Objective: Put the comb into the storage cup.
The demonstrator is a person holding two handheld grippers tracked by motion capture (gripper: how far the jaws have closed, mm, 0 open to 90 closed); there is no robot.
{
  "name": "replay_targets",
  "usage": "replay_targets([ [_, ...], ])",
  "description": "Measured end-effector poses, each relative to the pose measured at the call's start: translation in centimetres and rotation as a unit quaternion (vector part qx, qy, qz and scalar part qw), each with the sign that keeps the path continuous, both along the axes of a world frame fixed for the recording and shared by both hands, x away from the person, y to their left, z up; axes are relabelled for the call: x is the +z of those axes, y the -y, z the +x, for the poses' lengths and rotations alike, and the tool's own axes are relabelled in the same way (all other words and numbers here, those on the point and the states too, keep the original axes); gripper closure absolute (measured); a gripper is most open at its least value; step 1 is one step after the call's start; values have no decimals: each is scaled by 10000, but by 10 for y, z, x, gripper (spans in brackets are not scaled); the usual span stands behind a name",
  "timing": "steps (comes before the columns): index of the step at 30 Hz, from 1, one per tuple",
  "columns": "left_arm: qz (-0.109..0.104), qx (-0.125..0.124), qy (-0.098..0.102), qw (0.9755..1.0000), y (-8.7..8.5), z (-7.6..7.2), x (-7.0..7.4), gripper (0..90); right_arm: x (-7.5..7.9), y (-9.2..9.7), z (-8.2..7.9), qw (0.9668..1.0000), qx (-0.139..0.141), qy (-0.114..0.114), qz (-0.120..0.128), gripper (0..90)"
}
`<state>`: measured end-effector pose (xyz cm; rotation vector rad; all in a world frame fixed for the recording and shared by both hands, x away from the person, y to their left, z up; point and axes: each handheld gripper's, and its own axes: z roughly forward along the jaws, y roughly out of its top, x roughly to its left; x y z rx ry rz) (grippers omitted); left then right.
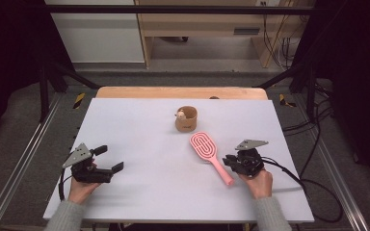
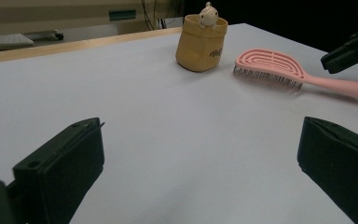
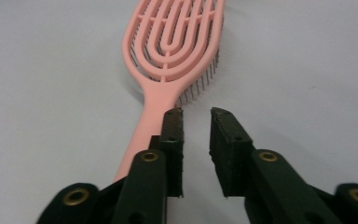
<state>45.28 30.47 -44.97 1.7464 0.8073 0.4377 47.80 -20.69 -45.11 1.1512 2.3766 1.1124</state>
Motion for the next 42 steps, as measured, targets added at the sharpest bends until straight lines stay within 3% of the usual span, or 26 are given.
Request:
replay_targets([
  [3,2,-2,-6,10000,0,0,0,6,4,3,0,9999,-79,107,79,526],
  [8,11,-8,-8,10000,0,0,0,6,12,9,0,9991,-155,221,313,407],
  [12,6,-8,-5,10000,0,0,0,6,17,13,-2,9977,-246,494,394,284],
  [15,8,-8,-9,10000,0,0,0,6,19,15,-6,9959,-345,784,302,174],
  [17,11,-12,-7,10000,0,0,0,6,21,15,-7,9957,-443,791,200,133],
  [21,-3,-10,-8,10000,0,0,0,6,23,15,-7,9953,-476,829,165,85],
  [27,-10,-7,-17,10000,0,1,-1,6,25,11,-9,9936,-568,957,-169,32],
  [32,-15,-7,-15,10000,-1,1,-1,6,29,4,-9,9951,-462,857,-160,2],
  [42,3,-9,-16,10000,0,1,-1,6,37,-8,-13,9935,-480,1001,-249,1],
])
